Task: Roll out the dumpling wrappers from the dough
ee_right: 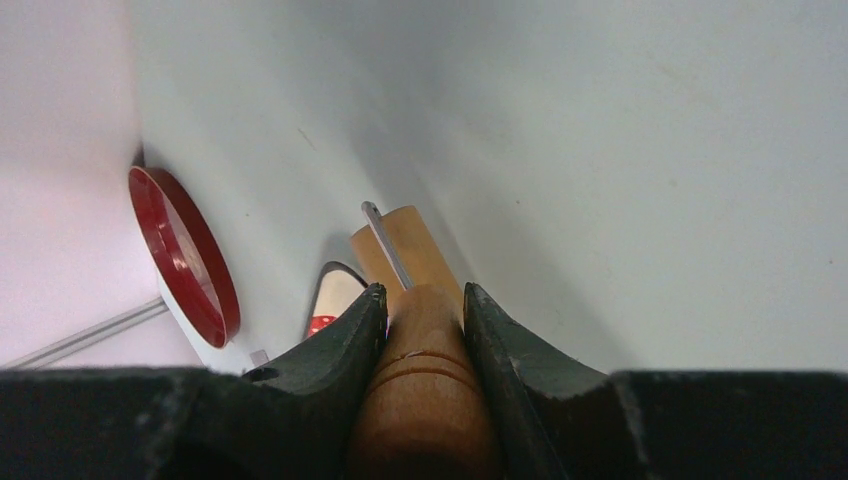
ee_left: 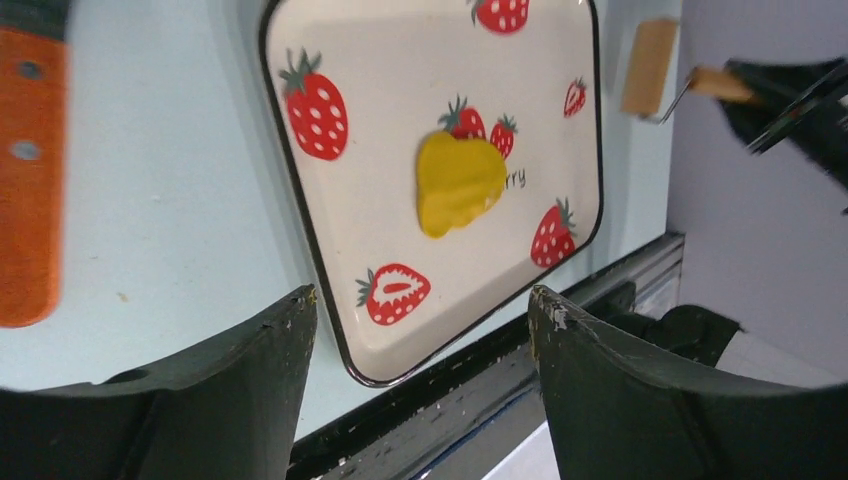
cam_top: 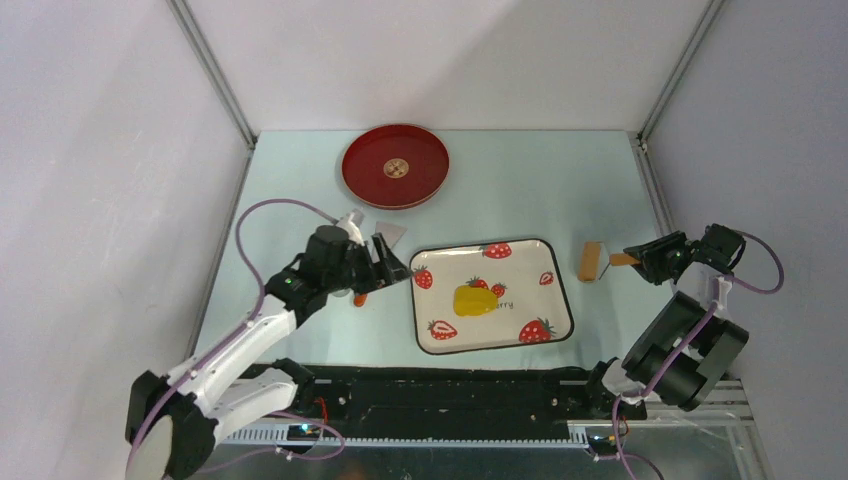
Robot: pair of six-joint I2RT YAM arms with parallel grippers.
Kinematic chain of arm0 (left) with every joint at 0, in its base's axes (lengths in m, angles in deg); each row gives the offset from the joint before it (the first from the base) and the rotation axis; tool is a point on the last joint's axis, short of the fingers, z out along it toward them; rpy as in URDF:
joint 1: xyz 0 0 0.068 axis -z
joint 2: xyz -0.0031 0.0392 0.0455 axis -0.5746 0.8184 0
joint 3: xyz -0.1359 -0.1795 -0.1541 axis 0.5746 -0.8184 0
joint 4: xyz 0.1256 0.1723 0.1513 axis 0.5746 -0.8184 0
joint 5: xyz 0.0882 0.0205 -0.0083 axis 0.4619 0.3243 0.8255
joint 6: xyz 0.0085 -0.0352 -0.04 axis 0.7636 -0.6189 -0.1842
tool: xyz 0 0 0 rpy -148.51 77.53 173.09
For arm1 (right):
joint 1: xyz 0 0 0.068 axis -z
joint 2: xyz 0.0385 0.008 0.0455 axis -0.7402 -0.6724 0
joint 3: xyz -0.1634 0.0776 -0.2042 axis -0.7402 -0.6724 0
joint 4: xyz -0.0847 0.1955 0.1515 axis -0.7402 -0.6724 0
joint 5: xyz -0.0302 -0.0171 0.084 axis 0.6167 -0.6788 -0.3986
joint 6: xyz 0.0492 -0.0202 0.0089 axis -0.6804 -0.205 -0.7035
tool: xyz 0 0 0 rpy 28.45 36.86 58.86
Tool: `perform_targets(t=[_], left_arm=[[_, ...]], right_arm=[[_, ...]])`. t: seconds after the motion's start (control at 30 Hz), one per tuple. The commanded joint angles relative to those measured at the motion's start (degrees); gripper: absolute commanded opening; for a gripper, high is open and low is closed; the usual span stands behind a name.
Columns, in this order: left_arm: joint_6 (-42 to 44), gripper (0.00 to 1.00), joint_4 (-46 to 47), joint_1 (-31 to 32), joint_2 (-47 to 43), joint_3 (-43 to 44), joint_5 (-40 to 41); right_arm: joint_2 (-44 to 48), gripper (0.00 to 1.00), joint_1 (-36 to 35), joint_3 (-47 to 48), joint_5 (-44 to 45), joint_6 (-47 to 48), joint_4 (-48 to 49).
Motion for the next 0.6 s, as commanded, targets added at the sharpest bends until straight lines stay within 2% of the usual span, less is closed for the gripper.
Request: perform_targets(t=[0.0, 0.1, 0.13, 0.23, 0.27, 0.37, 0.4, 0.47, 0.57], left_arm=[[0.19, 0.80, -1.98, -6.24, -6.46, -2.68, -1.14], [0.17, 0.81, -3.12, -11.83, -10.31, -4.56, -1.50], [0.39, 0.81, -4.09, -12.83, -10.66, -4.72, -1.48], [2.13, 0.81, -7.18, -16.83, -10.33, -4.38, -0.74], [2.55, 0.81, -8.91, -17.39, -9.97, -4.15, -0.19], [4.82, 0.81, -13.07, -19.23, -8.11, -2.39, 1.97], [5.59, 0.81, -13.89, -19.38, -7.44, -2.01, 3.72], [6.71, 0.81, -16.49, -19.69, -6.37, -0.53, 6.75], [7.69, 0.81, -20.92, -20.21, -4.48, 2.00, 11.08]], right_arm=[[-3.36, 0.17, -0.14, -0.16, -1.89, 1.24, 2.53], [-5.43, 0.38, -0.43, -0.15, -0.64, 2.49, 1.45], [-5.54, 0.41, -0.55, -0.15, 0.10, 3.12, 0.57], [-4.88, 0.61, -0.49, -0.16, 4.68, 4.15, -1.35], [-4.47, 0.71, -0.41, -0.20, 5.79, 4.28, -2.35], [-2.29, 0.81, -0.40, -0.15, 11.36, 4.14, -4.53], [-1.72, 0.90, -0.45, -0.11, 14.41, 4.06, -5.05], [0.73, 0.98, -0.91, -0.10, 19.59, 3.79, -6.39], [3.65, 0.99, -1.47, -0.14, 25.60, 2.65, -8.41]])
